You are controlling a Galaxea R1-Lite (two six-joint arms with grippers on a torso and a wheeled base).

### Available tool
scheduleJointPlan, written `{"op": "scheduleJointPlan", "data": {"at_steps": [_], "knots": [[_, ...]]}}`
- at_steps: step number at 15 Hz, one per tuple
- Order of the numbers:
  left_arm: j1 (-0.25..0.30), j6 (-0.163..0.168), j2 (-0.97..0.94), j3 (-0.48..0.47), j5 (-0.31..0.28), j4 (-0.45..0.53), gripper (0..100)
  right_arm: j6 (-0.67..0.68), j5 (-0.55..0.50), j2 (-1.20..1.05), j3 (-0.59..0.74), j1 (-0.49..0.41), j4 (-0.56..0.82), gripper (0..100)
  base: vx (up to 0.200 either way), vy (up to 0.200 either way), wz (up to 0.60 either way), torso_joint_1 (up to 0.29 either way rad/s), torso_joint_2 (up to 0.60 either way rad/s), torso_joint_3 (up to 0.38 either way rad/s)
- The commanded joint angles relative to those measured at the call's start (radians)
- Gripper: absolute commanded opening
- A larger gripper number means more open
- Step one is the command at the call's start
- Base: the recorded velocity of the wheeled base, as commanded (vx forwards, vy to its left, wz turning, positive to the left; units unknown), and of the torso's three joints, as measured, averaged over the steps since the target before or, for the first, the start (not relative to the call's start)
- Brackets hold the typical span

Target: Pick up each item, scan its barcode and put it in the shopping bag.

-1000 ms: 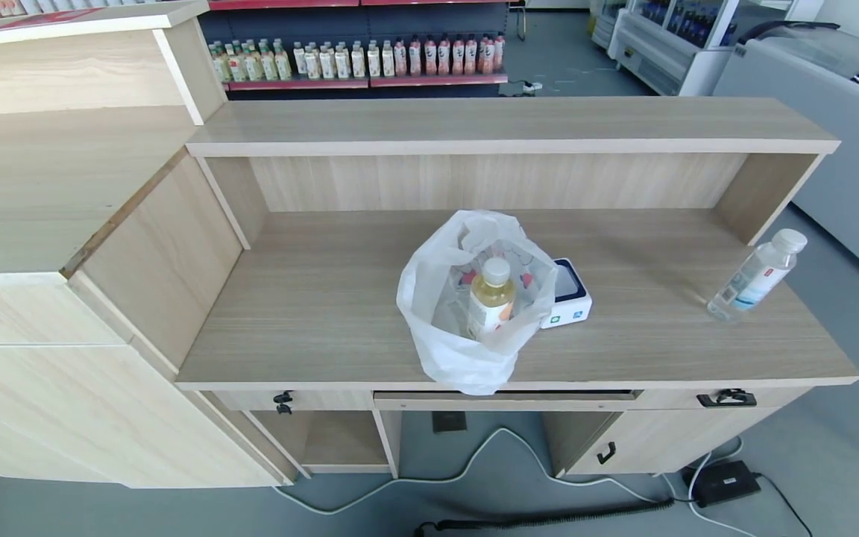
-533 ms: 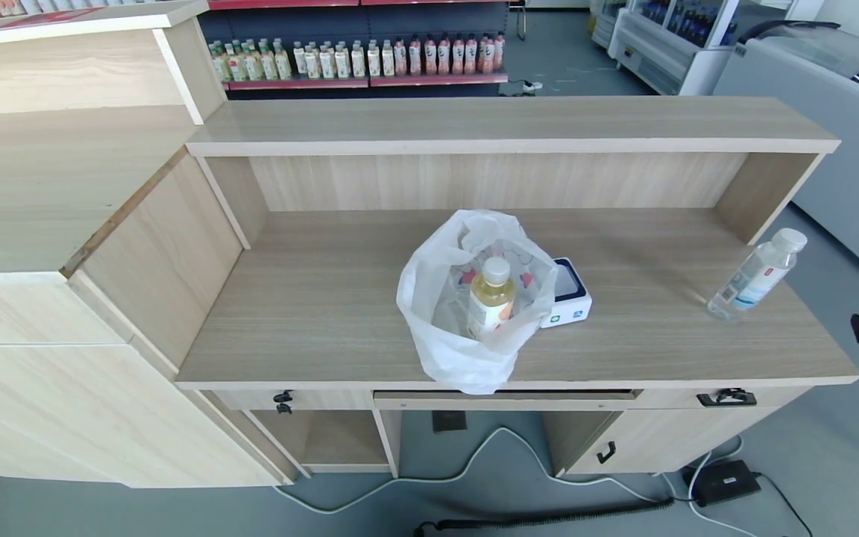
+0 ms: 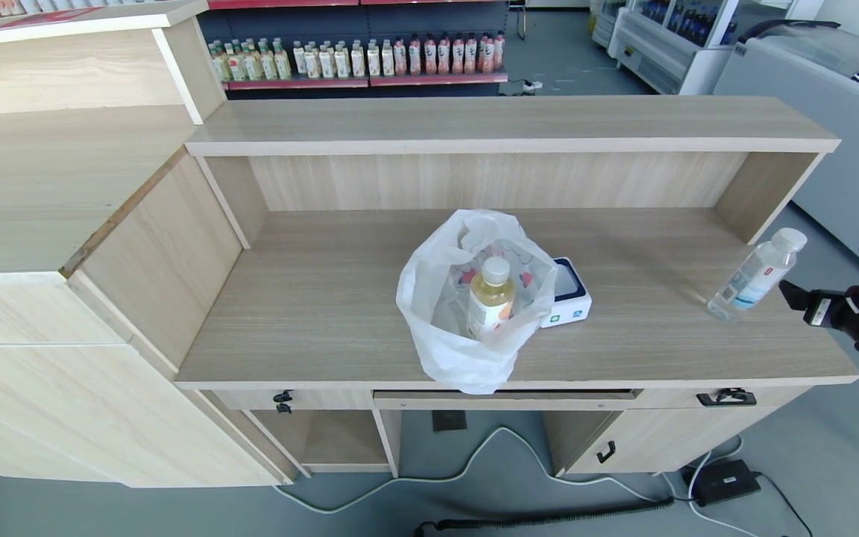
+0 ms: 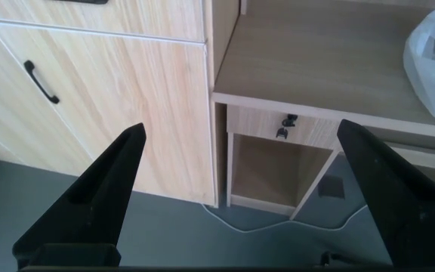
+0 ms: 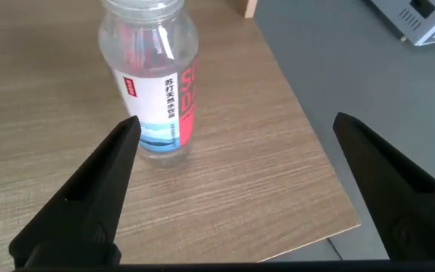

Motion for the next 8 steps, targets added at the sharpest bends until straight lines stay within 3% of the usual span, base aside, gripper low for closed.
{"op": "scheduleJointPlan", "data": {"at_steps": [1,8], "knots": [[0.000,0.000,0.000,0.000,0.000,0.000,100,-0.002,0.001,0.011,0.004,0.034,-0.002,100,0.000,0.000,0.00,0.000,0.00,0.000],[0.000,0.000,0.000,0.000,0.000,0.000,100,-0.130,-0.006,0.039,-0.050,0.050,-0.008,100,0.000,0.000,0.00,0.000,0.00,0.000]]}}
